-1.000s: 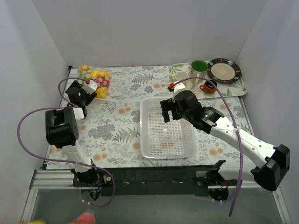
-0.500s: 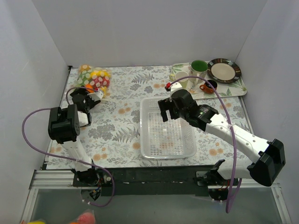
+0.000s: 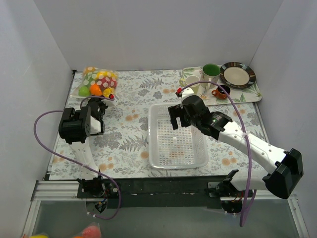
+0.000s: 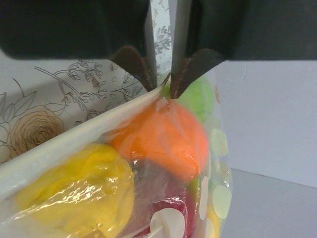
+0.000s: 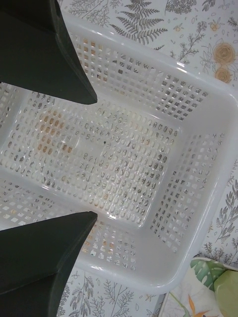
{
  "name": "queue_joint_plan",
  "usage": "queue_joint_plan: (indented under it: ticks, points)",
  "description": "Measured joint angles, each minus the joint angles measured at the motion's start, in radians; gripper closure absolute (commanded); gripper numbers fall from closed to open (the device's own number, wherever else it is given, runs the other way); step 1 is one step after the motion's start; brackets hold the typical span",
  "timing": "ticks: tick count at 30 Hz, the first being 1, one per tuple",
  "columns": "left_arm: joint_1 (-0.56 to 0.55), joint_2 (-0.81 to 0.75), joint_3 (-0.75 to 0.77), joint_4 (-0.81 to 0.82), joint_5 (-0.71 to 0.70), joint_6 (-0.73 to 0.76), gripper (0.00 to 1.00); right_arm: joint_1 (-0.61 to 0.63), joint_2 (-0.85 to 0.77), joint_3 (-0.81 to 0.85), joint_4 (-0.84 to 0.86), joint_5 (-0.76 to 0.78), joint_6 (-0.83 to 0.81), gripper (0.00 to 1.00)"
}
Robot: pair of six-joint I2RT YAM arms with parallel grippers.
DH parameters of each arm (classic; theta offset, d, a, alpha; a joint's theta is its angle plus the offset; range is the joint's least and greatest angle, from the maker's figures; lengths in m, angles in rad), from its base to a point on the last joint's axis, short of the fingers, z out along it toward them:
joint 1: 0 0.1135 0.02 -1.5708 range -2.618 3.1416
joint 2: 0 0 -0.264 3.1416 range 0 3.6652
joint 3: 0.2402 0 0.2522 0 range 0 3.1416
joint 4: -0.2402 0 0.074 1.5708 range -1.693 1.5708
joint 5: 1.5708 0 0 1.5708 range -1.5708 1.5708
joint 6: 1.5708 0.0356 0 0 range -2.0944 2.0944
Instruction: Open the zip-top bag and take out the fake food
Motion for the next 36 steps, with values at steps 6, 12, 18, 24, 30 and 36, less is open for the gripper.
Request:
queue_joint_plan:
  ticks: [6,12,18,24,30,36]
  points:
    - [-0.014,-0.09,-0.015,-0.055,-0.022,-0.024,1.0,0.0,-0.012,-0.001,0.002,-0.003,0.005,0.01]
    - [-0.068,-0.41,0.107,-0.623,0.0,-0.192,1.0,0.0,-0.02,-0.001,0.018,-0.008,0.003,0.01]
    - [-0.098,-0.632,0.417,-1.211,0.121,-0.401,1.0,0.0,-0.02,-0.013,0.06,-0.044,-0.016,0.02]
    - [-0.106,-0.776,0.472,-1.574,0.251,-0.513,1.0,0.0,-0.02,-0.013,0.142,-0.172,-0.084,0.01]
    - [-0.106,-0.785,0.456,-1.77,0.306,-0.567,1.0,0.0,-0.02,-0.012,0.285,-0.397,-0.163,0.01]
    - [-0.11,-0.801,0.456,-1.86,0.372,-0.612,1.0,0.015,0.012,-0.012,0.522,-0.542,-0.197,0.01]
